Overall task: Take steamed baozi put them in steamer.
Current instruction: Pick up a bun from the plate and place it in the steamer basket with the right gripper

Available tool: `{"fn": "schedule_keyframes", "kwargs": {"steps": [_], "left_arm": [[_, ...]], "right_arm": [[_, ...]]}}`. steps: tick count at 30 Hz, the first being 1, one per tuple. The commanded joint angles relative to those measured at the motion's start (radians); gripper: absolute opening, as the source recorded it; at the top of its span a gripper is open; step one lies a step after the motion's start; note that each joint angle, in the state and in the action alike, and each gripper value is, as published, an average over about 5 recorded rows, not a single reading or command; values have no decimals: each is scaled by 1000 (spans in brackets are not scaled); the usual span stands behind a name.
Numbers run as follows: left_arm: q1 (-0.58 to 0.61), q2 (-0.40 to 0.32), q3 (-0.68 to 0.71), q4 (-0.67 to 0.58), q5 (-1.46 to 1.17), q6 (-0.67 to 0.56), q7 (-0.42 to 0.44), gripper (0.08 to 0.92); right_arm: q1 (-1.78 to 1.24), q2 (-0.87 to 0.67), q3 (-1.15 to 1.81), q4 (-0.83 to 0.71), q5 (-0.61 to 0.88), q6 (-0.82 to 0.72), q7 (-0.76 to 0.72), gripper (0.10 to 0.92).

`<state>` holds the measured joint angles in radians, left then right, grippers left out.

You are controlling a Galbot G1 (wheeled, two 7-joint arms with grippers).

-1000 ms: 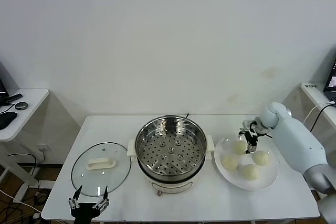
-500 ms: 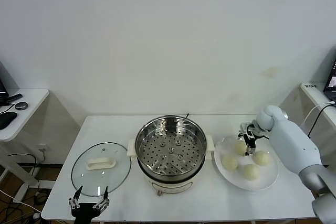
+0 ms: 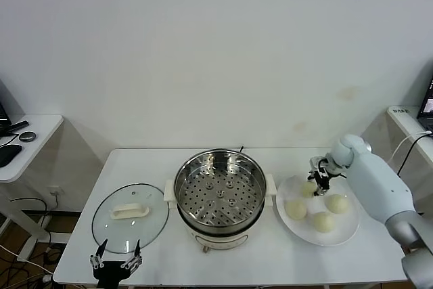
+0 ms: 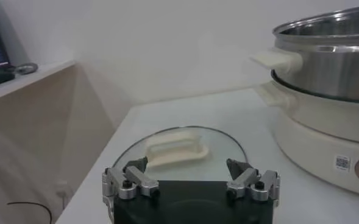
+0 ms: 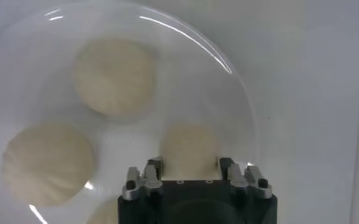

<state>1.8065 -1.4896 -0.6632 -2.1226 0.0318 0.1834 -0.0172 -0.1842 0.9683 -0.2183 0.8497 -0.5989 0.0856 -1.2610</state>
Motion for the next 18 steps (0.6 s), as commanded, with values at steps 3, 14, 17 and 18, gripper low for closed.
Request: {"fn": "schedule_keyframes", "kwargs": {"steps": [3,14,17,18], "left_arm": [[-8,1,9,-4,5,0,-7,823],[-18,-5,16,-24,-27,8,-18,823],[-16,-10,16,-34,-31,9,-20,823],[-15,-12,16,-36,-32,9,-21,823]], "right_arm": [[153,-32,-129,78,185,-7,-53,526],[654,234,-509,-83,775,467,-207,532],[724,296,-558,-48,767,509,-255,531],[737,313,-572,-35,765,535,-265,530]]}}
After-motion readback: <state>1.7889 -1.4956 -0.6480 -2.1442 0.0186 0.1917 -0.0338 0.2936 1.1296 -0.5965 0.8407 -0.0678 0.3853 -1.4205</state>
